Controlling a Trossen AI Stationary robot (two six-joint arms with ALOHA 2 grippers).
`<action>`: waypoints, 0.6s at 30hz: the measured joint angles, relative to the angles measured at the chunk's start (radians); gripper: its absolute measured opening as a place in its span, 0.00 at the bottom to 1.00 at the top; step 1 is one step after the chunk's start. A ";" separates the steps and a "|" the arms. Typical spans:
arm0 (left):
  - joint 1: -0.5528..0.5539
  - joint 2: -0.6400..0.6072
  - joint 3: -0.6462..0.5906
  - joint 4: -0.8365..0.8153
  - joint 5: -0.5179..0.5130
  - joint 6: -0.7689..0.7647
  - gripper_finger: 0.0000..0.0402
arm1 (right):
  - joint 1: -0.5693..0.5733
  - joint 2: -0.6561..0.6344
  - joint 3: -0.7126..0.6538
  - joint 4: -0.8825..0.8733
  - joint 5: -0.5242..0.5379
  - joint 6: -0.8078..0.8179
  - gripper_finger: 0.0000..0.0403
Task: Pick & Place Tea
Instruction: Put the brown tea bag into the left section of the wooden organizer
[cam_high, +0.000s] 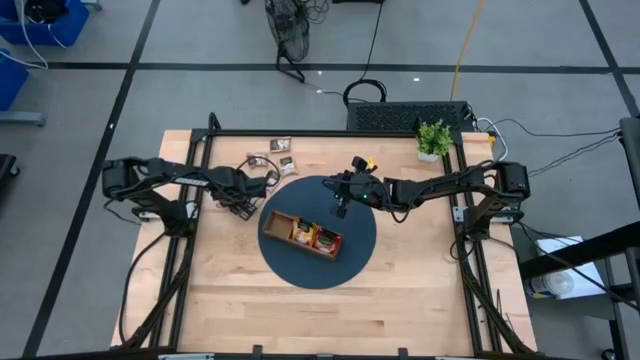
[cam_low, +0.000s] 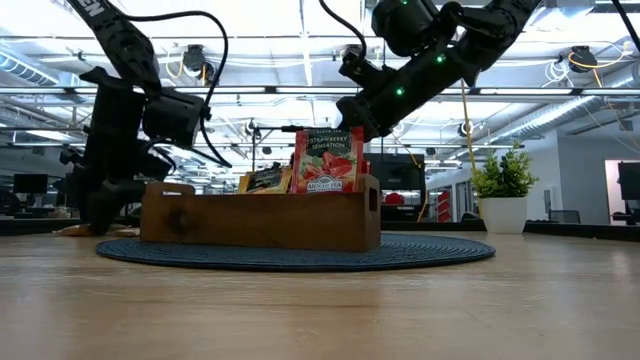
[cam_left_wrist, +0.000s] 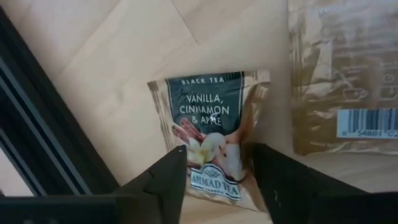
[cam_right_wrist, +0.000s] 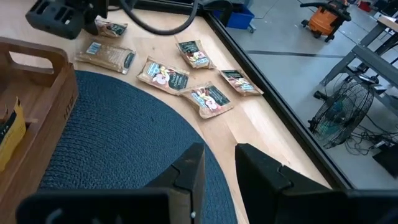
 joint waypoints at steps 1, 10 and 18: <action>0.000 0.004 0.000 -0.001 0.000 0.000 0.44 | 0.001 0.000 0.000 0.000 0.000 0.009 0.19; -0.002 0.008 -0.005 0.014 -0.011 0.042 0.04 | 0.021 0.000 0.000 -0.001 0.000 0.037 0.19; -0.064 -0.029 0.001 0.021 -0.128 0.092 0.02 | 0.033 0.000 0.000 -0.042 0.001 0.050 0.19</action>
